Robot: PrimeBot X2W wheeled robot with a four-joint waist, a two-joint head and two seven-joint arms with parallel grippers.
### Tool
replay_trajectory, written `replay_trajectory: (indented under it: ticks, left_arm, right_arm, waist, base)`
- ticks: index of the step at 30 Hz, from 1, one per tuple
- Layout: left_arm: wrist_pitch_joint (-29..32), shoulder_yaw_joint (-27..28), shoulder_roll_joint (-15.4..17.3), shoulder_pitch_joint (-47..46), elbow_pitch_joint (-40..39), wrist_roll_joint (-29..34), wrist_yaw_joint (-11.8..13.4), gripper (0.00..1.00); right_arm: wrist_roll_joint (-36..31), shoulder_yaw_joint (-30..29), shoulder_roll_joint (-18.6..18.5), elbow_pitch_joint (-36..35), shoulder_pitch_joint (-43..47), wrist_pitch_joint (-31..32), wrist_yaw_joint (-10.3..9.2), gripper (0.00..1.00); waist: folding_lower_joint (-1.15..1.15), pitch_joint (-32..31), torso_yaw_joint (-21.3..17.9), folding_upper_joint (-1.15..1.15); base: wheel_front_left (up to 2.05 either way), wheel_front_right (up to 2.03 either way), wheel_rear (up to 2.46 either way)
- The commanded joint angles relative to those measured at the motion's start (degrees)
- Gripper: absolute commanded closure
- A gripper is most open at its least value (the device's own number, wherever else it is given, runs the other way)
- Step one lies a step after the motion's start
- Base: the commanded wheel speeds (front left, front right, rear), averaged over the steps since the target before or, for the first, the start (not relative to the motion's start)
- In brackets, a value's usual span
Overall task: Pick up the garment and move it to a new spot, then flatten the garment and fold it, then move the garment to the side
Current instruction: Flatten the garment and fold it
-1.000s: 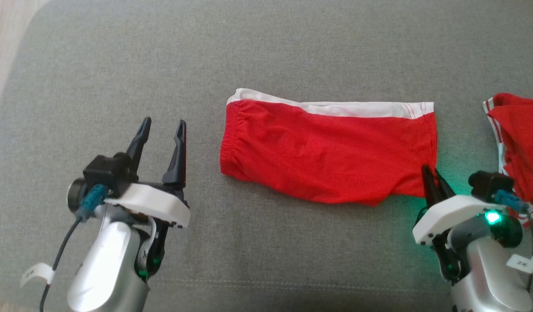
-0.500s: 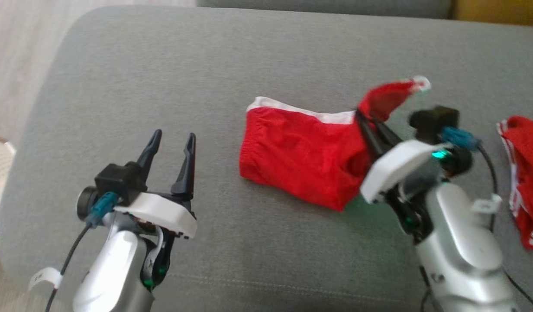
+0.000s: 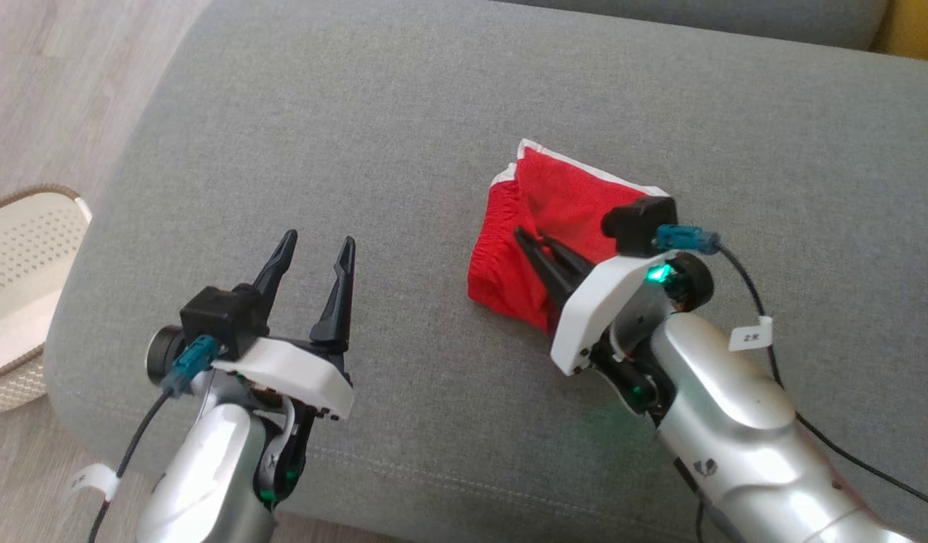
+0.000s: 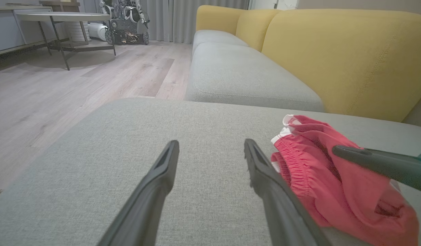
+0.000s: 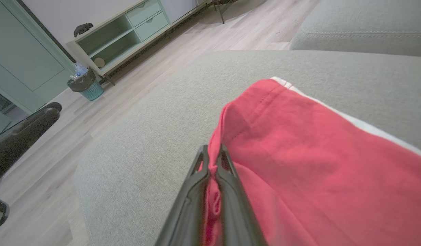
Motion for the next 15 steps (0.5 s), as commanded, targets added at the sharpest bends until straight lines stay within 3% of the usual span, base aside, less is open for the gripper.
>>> replay_trajectory:
  ticks: [1,4,5,6,7,8,15]
  left_arm:
    - [-0.4,1.9,0.8,-1.9,-1.6,-0.3,0.4,0.0]
    - [-0.6,2.0,0.8,-2.1,-1.4,-0.4,0.4,0.0]
    - [-0.6,2.0,0.8,-2.2,-1.3,-0.5,0.5,0.0]
    - [-0.7,2.0,0.9,-2.4,-1.2,-0.5,0.5,0.0]
    - [-0.7,1.9,1.0,-2.5,-1.0,-0.4,0.5,0.0]
    - [-0.8,1.9,1.1,-2.5,-0.8,-0.3,0.6,0.0]
    - [-1.1,2.1,1.4,-2.2,-0.3,-0.2,1.6,0.0]
  right_arm:
    - [0.8,1.3,0.7,-1.5,-2.2,-1.0,-0.05,1.0]
    - [3.0,3.9,0.7,0.1,-3.5,-2.6,-0.05,1.0]
    - [3.9,4.8,0.7,0.3,-3.9,-3.3,-0.05,0.94]
    - [4.6,5.6,0.7,0.5,-4.3,-3.7,-0.05,0.64]
    - [5.5,6.5,0.7,0.4,-4.6,-4.5,-0.05,0.1]
    - [6.1,7.1,0.7,0.3,-5.0,-5.2,-0.05,0.0]
    - [7.6,7.5,0.7,-1.0,-5.9,-10.4,-0.05,0.0]
  waist:
    - [0.0,0.2,0.0,0.0]
    - [0.0,0.6,-0.3,0.0]
    - [0.0,0.8,-0.4,0.0]
    - [0.0,0.9,-0.6,0.0]
    - [0.0,0.9,-0.8,0.0]
    - [0.0,0.9,-1.0,0.0]
    - [0.0,0.1,-2.9,0.0]
  base:
    - [0.0,0.0,0.0]
    - [0.0,0.0,0.0]
    - [0.0,0.0,0.0]
    - [0.0,0.0,0.0]
    - [0.0,0.0,0.0]
    - [0.0,0.0,0.0]
    - [0.0,0.0,0.0]
